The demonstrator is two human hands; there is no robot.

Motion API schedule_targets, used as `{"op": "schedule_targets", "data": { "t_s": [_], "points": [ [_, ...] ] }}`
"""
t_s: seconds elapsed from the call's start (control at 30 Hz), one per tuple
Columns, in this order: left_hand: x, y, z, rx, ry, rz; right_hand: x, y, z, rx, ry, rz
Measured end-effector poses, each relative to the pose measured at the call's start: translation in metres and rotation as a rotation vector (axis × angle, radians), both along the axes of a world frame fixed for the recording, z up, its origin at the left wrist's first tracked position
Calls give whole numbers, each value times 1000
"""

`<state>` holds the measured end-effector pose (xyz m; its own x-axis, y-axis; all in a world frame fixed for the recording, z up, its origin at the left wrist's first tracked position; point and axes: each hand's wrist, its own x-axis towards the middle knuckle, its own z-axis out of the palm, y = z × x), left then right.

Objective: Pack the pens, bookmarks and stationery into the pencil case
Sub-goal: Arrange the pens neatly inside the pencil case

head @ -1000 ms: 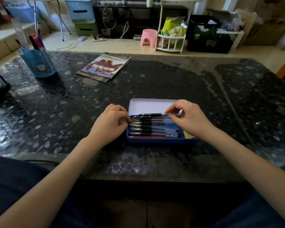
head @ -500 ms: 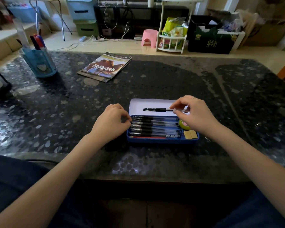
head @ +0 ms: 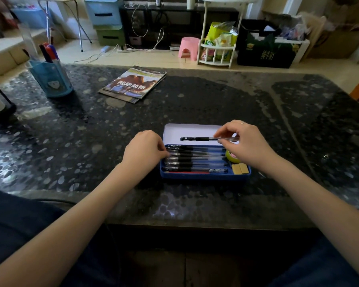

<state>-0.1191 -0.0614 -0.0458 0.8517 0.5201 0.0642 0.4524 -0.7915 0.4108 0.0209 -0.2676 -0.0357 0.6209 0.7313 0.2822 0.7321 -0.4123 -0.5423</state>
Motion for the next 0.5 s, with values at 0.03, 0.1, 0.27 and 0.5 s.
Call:
{"op": "schedule_targets", "data": {
  "t_s": [0.03,0.1,0.27,0.5],
  "points": [
    [0,2,1,-33,10,0,0,0,0,-3,-2,7],
    [0,5,2,-99,13,-8,0,0,-1,-13,-10,17],
    [-1,8,0,-168,-27,-34,1,2,-3,-24,-24,27],
    [1,7,-2,-61,33,-131,1,1,0,-8,-18,4]
  ]
}}
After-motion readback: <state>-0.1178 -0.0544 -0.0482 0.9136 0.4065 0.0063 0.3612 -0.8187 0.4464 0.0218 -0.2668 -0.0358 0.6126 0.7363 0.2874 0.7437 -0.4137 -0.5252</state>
